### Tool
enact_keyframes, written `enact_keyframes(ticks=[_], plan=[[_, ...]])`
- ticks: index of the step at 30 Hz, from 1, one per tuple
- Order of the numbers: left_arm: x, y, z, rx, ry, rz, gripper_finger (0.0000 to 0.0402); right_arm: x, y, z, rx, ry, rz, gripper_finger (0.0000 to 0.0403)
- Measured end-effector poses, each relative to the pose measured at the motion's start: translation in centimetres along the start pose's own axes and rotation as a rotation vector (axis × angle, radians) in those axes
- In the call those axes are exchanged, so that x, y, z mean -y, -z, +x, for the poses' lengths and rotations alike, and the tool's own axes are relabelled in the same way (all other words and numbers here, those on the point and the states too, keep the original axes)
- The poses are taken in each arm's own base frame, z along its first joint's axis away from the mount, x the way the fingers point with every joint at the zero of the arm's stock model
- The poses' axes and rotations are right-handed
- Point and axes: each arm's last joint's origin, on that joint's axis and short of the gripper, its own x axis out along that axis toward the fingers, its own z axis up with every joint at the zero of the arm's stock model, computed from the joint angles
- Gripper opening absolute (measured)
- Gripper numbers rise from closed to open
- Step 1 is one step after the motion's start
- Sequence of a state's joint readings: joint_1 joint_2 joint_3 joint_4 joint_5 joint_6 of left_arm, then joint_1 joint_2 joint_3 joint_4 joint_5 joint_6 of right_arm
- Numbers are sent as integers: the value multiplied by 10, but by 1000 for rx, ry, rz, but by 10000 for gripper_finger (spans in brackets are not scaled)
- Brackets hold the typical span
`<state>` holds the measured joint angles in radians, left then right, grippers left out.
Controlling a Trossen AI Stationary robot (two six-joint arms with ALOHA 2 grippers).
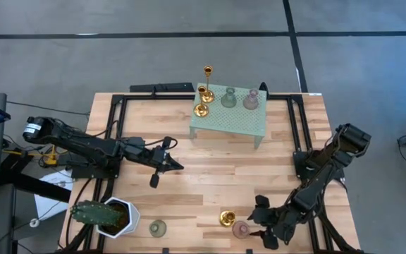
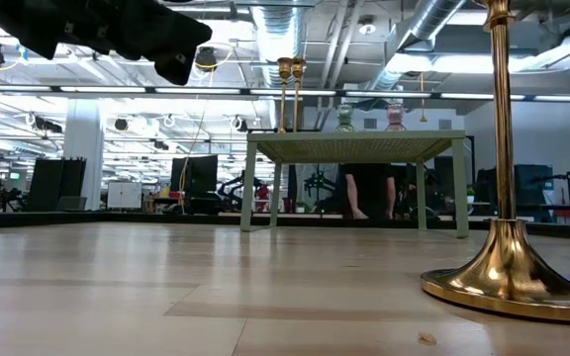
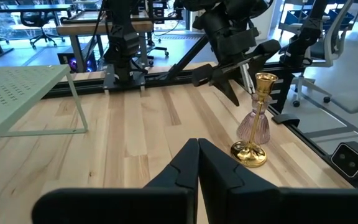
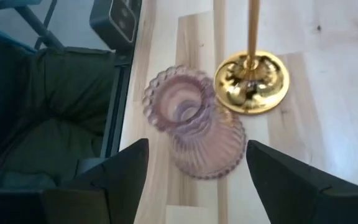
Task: Pick & Place candle stick holders
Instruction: Put the purple glass candle holder on the shelf aligned with the other purple candle holder
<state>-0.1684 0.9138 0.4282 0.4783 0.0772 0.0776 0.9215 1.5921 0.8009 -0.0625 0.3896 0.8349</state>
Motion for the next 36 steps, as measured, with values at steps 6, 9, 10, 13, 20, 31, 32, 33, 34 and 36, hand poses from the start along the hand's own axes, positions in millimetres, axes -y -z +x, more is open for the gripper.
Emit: enact_keyframes(ticks=[6, 9, 10, 13, 20, 31, 32, 33, 34, 36], plan=[[0, 0, 0, -1, 0, -5, 7, -1, -1, 0, 1, -12, 17, 261], [1, 0, 0, 1, 39, -16, 9, -1, -1, 1, -65, -79, 22, 260], [2, 0, 0, 2, 60, -16, 7, -1, -1, 1, -84, -95, 31, 258], [8, 2, 3, -11, 100, -19, 4, -2, 0, 1, -125, -119, 89, 242], [29, 13, 20, -19, 196, -60, 4, -2, 1, 1, -194, -170, 125, 127], [42, 29, 40, 0, 236, -55, 4, 8, -9, 6, -184, -157, 105, 21], [42, 29, 40, 1, 237, -56, 4, 9, -10, 6, -183, -155, 106, 25], [42, 29, 40, 2, 237, -55, 5, 9, -10, 7, -183, -155, 106, 28], [42, 28, 39, 5, 237, -53, 6, 9, -10, 7, -184, -156, 109, 30], [42, 27, 39, 19, 236, -43, 7, 9, -11, 7, -206, -172, 125, 30]])
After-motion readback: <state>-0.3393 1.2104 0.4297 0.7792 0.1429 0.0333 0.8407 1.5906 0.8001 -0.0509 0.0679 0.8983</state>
